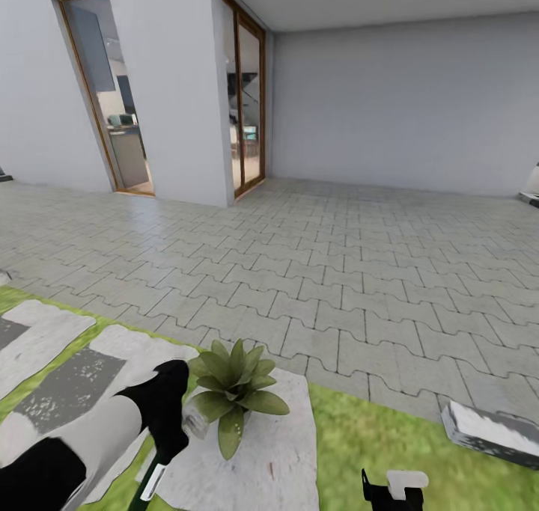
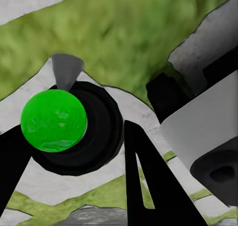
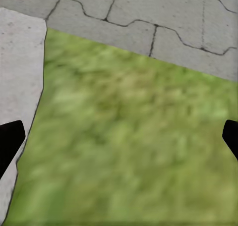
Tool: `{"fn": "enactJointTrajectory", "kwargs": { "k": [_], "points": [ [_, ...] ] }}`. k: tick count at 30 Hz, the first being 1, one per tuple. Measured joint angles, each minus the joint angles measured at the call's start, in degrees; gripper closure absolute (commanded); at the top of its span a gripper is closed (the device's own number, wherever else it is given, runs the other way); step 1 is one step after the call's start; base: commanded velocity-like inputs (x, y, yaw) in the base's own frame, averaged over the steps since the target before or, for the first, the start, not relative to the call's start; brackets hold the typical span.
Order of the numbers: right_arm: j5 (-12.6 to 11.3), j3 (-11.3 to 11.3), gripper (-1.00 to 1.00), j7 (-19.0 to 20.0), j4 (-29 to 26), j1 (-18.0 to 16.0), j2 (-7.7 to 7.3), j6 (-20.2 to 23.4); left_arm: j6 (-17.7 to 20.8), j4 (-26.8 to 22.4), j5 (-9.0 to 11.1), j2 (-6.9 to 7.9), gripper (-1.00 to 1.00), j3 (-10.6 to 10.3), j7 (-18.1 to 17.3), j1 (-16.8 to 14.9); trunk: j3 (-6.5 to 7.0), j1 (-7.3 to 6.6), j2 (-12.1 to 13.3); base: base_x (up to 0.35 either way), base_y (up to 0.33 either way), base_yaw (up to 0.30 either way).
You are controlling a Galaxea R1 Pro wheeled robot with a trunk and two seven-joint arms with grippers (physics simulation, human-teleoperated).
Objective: Pick up the pesticide atomizer in the garden and spray insectifuge to fully cover both potted plants in the garden.
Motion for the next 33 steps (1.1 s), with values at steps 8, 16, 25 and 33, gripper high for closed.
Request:
{"fn": "enactJointTrajectory", "kwargs": {
  "k": [8, 16, 25, 33],
  "points": [
    [0.0, 0.0, -1.0, 0.0, 0.0, 0.0, 0.0, 0.0, -0.2, -0.5, -0.2, 0.33, 1.0, 0.1, 0.2, 2.4, 0.0, 0.0, 0.0, 0.0, 0.0, 0.0],
    [-0.1, 0.0, -1.0, 0.0, 0.0, 0.0, 0.0, 0.0, 0.1, -1.1, 0.0, -0.87, 1.0, 0.0, -0.1, 0.7, 0.0, 0.0, 0.0, 0.0, 0.0, 0.0],
    [0.0, 0.0, -1.0, 0.0, 0.0, 0.0, 0.0, 0.0, -0.2, -0.8, 0.0, 2.24, 1.0, 0.1, 0.1, 1.3, 0.0, 0.0, 0.0, 0.0, 0.0, 0.0],
    [0.0, 0.0, -1.0, 0.0, 0.0, 0.0, 0.0, 0.0, 0.1, -1.0, 0.1, 1.38, 1.0, 0.2, 1.2, 1.4, 0.0, 0.0, 0.0, 0.0, 0.0, 0.0]
  ]
}}
